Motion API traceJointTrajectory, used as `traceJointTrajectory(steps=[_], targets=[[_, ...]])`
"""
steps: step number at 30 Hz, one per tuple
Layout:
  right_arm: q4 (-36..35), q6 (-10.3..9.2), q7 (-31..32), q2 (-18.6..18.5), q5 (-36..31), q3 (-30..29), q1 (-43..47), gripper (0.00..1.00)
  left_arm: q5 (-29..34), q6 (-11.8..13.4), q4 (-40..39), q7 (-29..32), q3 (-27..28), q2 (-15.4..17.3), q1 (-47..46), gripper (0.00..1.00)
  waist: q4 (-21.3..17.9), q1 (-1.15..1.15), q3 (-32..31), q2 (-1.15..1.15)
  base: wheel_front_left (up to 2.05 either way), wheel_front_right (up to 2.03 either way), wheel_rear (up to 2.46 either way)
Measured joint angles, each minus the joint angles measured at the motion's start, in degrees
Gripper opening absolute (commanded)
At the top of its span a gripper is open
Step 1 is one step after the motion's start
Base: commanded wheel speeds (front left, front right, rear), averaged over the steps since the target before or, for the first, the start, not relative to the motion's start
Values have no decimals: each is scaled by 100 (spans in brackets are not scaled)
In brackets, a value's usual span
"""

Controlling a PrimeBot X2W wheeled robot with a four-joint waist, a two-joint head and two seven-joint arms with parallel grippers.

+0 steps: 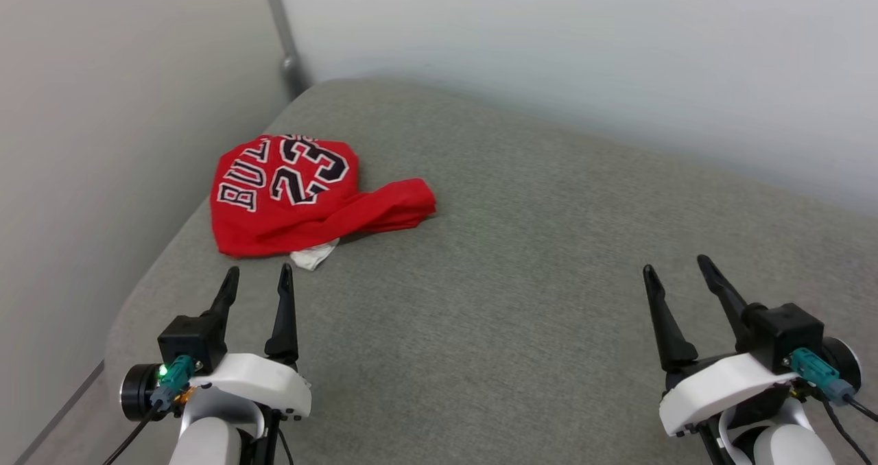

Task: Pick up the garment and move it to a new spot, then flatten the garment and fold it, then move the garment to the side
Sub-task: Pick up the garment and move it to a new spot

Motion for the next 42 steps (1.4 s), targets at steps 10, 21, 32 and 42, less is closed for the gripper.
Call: traceJointTrajectory(steps=[10, 21, 32, 42], targets=[[-52, 1, 41, 0, -69, 16, -34, 100, 18, -43, 32, 0, 71, 42, 20, 100, 370, 0, 81, 0, 0, 0, 0], [-43, 0, 98, 0, -59, 115, -82, 100, 34, -49, -42, 0, 140, 49, -207, 100, 201, 0, 208, 0, 0, 0, 0], [-453, 0, 347, 2, -350, 99, -590, 100, -459, -221, 109, 584, -8, 669, -1962, 100, -323, 0, 1020, 0, 0, 0, 0], [-612, 0, 338, 2, -468, 87, -1072, 100, -1853, -263, 542, 2847, -475, 2106, -3286, 100, -984, 1, 2105, 0, 0, 0, 0]])
